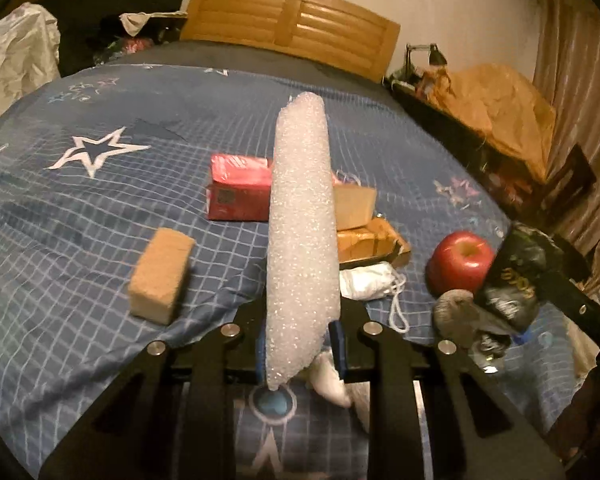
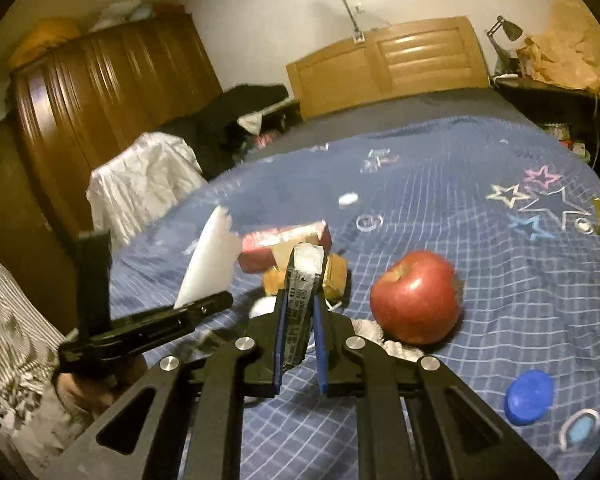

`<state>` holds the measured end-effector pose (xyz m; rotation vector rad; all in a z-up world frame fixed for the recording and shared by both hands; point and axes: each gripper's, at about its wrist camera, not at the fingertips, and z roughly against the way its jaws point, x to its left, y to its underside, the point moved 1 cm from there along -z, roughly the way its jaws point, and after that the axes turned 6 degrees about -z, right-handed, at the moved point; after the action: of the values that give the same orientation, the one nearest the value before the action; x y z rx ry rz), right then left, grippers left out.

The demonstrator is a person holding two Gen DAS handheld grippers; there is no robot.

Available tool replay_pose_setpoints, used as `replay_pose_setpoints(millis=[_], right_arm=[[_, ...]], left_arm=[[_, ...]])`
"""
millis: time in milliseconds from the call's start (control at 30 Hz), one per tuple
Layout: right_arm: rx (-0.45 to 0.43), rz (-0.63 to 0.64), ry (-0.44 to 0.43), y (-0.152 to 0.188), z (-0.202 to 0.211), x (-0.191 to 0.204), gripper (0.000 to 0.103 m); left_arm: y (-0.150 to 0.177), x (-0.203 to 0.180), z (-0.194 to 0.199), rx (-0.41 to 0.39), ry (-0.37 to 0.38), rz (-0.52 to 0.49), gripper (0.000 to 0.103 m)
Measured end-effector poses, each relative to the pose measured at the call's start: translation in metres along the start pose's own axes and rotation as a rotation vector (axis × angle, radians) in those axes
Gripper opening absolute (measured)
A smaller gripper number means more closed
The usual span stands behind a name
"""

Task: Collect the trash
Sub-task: 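Grasp the white foam tube with left tool while right tool grasps the black 'Face' packet, then carry the foam tube and black packet over the white bucket with both tools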

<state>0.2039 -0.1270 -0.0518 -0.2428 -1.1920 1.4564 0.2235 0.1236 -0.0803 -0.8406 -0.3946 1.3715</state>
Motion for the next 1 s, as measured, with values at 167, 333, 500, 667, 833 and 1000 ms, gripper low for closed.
replay_pose_setpoints(millis=[167, 333, 500, 667, 833, 1000], right_arm=[[-0.037, -0.016, -0.025, -0.003, 0.042, 0.003, 0.014], [-0.049, -0.005, -0.007, 0.006, 0.075, 0.008, 0.014], [-0.054, 0.004, 0.023, 0.021, 0.099, 0.006, 0.014], [-0.046, -0.007, 0.045, 0.035, 0.118, 0.001, 0.014], [-0.074, -0.011, 0.059, 0.039, 0.141, -0.003, 0.014], [-0.129, -0.033, 0.085, 0.039, 0.175, -0.015, 0.014]], left_arm=[[0.005, -0.008, 0.028, -0.032, 0.012, 0.011, 0.022], [0.014, -0.039, 0.052, -0.056, -0.056, -0.03, 0.022], [0.024, -0.077, 0.071, -0.081, -0.163, -0.104, 0.022], [0.028, -0.115, 0.081, -0.1, -0.214, -0.162, 0.022], [0.027, -0.15, 0.083, -0.103, -0.223, -0.217, 0.022], [0.029, -0.185, 0.085, -0.12, -0.2, -0.28, 0.022]])
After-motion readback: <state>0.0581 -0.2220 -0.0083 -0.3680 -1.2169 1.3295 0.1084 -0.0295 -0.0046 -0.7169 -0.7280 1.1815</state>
